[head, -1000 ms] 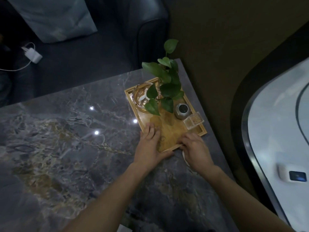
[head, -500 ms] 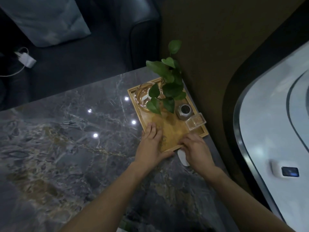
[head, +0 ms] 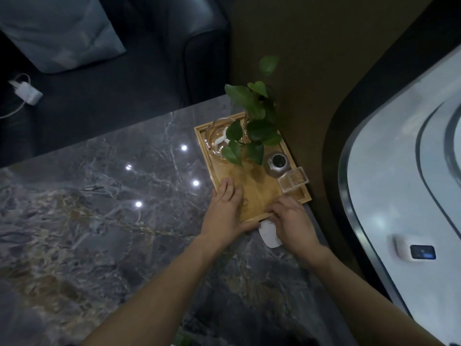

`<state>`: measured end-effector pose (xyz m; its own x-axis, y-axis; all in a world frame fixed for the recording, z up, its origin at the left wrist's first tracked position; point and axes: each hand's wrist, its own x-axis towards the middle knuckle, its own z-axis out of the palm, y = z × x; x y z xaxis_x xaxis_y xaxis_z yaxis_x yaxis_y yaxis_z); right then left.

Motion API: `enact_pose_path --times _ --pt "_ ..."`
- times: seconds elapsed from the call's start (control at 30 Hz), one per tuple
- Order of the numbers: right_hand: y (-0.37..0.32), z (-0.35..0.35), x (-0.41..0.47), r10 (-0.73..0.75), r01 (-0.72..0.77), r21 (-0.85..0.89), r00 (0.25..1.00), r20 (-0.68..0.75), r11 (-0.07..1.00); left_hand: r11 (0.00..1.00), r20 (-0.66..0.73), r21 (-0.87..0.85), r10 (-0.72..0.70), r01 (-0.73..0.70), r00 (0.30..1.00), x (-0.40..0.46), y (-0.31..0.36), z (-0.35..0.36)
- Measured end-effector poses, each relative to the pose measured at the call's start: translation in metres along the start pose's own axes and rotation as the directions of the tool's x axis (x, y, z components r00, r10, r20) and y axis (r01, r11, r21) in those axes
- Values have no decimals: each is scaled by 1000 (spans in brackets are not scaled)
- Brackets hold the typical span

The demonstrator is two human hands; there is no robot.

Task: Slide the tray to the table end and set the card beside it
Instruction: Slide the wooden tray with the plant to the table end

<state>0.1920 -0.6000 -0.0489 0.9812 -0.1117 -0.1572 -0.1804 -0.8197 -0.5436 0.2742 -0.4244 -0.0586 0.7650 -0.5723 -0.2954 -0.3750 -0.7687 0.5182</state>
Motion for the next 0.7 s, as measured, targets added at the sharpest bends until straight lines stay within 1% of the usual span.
enact_pose_path --times 0.1,0.23,0.4,0.57,0.63,0.7 --pt "0 1 -1 14 -14 12 1000 -11 1000 1000 -17 9 -9 9 1000 0 2 1" --pt "-2 2 -8 20 -21 -7 999 -32 1000 998 -49 70 1 2 999 -5 5 2" --pt "-4 1 -14 24 -26 -25 999 -48 999 999 -57 27 -37 39 998 -8 11 4" --pt "-4 0 -19 35 -36 -43 999 -23 998 998 -35 24 -49 50 998 -10 15 4" --pt "-6 0 -21 40 -40 -61 999 -7 997 999 -12 21 -34 35 999 -13 14 4" --pt "-11 -3 -27 33 -32 -77 999 9 997 1000 -20 25 2 -2 1000 -25 12 3"
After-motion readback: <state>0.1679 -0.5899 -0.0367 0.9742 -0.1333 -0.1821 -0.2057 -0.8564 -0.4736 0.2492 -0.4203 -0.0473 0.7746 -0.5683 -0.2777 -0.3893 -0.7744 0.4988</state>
